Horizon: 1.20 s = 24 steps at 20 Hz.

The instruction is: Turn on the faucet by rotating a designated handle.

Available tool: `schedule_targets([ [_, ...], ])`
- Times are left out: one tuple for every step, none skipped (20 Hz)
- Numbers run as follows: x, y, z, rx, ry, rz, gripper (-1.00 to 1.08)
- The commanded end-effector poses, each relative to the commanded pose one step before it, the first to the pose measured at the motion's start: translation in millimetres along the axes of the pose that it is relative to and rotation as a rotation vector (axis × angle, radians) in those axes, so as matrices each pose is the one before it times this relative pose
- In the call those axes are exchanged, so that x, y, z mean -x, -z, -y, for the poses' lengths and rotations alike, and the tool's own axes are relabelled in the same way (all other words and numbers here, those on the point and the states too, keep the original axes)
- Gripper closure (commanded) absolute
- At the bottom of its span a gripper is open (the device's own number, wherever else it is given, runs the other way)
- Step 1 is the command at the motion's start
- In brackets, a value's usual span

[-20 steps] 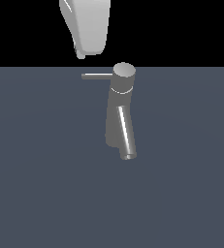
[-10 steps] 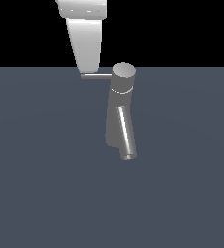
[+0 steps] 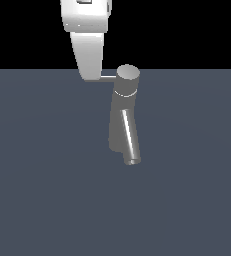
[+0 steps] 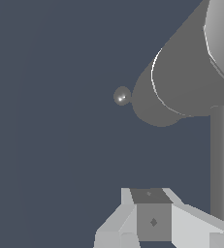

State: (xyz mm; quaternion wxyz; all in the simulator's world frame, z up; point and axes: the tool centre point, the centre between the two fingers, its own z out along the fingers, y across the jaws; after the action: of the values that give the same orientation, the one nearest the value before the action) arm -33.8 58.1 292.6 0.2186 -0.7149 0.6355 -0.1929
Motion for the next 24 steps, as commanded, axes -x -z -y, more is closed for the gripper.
schedule_targets([
  [-0.7, -1.23, 0.9, -0.00229, -0.0067, -0.00313, 1.08],
  [-0.08, -0.13, 0.05, 0.00004, -0.00042, -0.00055, 1.08],
  [-0.15, -0.03, -0.02, 0.00028, 0.00003, -0.00063, 1.08],
  [-0.13, 0.11, -0.02, 0.0, 0.0, 0.0, 1.08],
  [0.0, 0.0, 0.0, 0.0, 0.0, 0.0, 1.08],
  [0.0, 0.0, 0.0, 0.0, 0.0, 0.0, 1.08],
  [0.0, 0.0, 0.0, 0.0, 0.0, 0.0, 1.08],
  [-0.08, 0.07, -0.04, 0.0, 0.0, 0.0, 1.08],
  [0.2, 0.01, -2.56, 0.0, 0.0, 0.0, 1.08],
  [0.2, 0.01, -2.55, 0.0, 0.0, 0.0, 1.08],
  [0.2, 0.01, -2.54, 0.0, 0.0, 0.0, 1.08],
  [0.2, 0.01, -2.52, 0.0, 0.0, 0.0, 1.08],
  [0.19, 0.01, -2.51, 0.0, 0.0, 0.0, 1.08],
  [0.19, 0.01, -2.5, 0.0, 0.0, 0.0, 1.08],
  [0.19, 0.01, -2.49, 0.0, 0.0, 0.0, 1.08],
  [0.19, 0.01, -2.47, 0.0, 0.0, 0.0, 1.08],
  [0.19, 0.01, -2.46, 0.0, 0.0, 0.0, 1.08],
  [0.19, 0.01, -2.44, 0.0, 0.0, 0.0, 1.08],
  [0.19, 0.01, -2.43, 0.0, 0.0, 0.0, 1.08],
  [0.19, 0.01, -2.41, 0.0, 0.0, 0.0, 1.08],
  [0.31, -0.2, -2.41, 0.00036, 0.00026, -0.00053, 1.08],
  [0.19, 0.01, -2.37, 0.0, 0.0, 0.0, 1.08],
  [0.19, 0.01, -2.35, 0.0, 0.0, 0.0, 1.08],
  [0.18, 0.0, -2.33, 0.0, 0.0, 0.0, 1.08],
])
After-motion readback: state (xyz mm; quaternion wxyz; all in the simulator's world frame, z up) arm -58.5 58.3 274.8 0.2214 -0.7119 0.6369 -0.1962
